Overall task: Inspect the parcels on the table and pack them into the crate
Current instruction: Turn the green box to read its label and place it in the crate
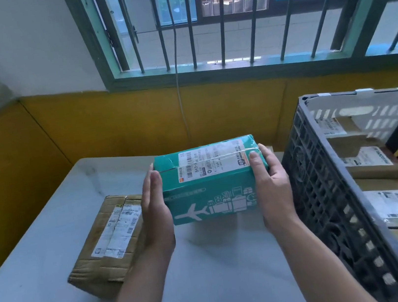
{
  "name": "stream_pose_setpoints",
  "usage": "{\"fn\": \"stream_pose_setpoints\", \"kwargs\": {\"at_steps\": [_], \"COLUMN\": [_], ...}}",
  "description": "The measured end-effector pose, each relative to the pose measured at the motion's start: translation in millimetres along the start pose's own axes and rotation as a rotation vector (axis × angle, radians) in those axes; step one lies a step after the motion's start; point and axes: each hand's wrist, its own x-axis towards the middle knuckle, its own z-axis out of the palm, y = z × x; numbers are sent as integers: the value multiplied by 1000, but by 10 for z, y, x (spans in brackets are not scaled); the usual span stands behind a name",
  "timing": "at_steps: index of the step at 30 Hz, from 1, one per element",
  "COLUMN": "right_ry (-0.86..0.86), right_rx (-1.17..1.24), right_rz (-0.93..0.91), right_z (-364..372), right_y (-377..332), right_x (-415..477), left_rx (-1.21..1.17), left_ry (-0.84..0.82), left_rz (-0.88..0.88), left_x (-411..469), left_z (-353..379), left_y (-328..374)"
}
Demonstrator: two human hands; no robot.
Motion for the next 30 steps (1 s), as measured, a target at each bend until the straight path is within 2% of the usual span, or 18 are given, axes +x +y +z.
{"fn": "stream_pose_setpoints", "kwargs": {"at_steps": [7, 13, 21, 30], "right_ry": [-89, -94, 13, 235], "right_rx": [13, 13, -52, -62], "right_rz": [-22, -82, -213, -264], "right_z": [-60, -130, -402, -1308], "right_y": [-159, -346, -844, -1422], "right_x": [-158, -298, -641, -755], "left_rx": [-22, -86, -126, -238], "left_ry": [129, 162, 58, -158], "left_rz": [-17, 26, 85, 117], "left_x": [-300, -441, -631, -1033], "left_z": [53, 92, 290, 1153], "left_y": [65, 321, 758, 1073]}}
